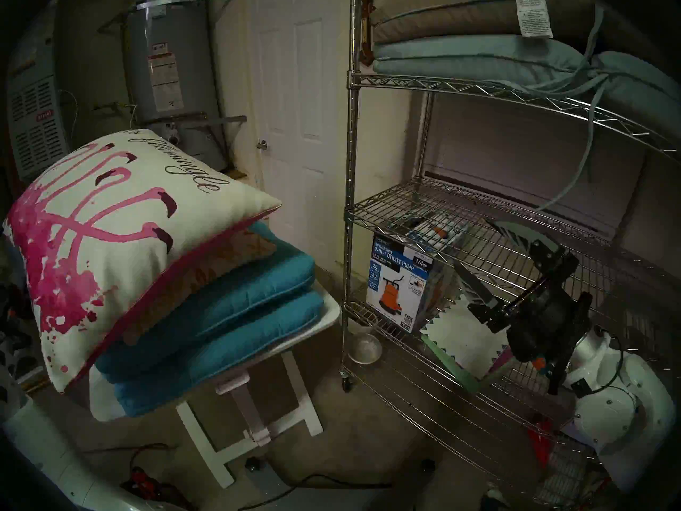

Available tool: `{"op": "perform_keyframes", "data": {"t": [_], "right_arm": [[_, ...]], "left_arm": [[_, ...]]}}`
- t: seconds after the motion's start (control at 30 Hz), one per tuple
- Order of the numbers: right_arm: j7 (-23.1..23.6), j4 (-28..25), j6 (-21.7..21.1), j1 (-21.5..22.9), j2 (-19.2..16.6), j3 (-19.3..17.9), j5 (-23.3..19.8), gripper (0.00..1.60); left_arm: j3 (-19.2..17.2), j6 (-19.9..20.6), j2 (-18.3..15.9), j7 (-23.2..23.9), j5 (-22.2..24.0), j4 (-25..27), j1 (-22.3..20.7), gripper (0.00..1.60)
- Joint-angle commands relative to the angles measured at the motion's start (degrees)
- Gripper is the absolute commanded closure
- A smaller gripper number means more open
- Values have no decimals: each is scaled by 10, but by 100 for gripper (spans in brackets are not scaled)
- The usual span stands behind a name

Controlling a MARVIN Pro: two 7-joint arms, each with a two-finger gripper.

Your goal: Take cushion off the shelf

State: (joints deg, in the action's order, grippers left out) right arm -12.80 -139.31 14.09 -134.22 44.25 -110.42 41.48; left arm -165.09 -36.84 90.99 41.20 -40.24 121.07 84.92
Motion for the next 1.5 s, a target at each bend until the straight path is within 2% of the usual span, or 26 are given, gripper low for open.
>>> {"op": "perform_keyframes", "data": {"t": [0.0, 0.33, 1.47], "right_arm": [[-11, -7, 6, -7, 9, -7, 3, 0], [-32, -7, 2, 11, 28, -22, -11, 0], [-32, -7, 7, 15, 39, -24, -20, 0]], "left_arm": [[1, 5, -10, -9, 15, 16, 13, 0], [1, 10, -11, -10, 20, 16, 20, 0], [1, 21, -16, -18, 33, 16, 40, 0]]}}
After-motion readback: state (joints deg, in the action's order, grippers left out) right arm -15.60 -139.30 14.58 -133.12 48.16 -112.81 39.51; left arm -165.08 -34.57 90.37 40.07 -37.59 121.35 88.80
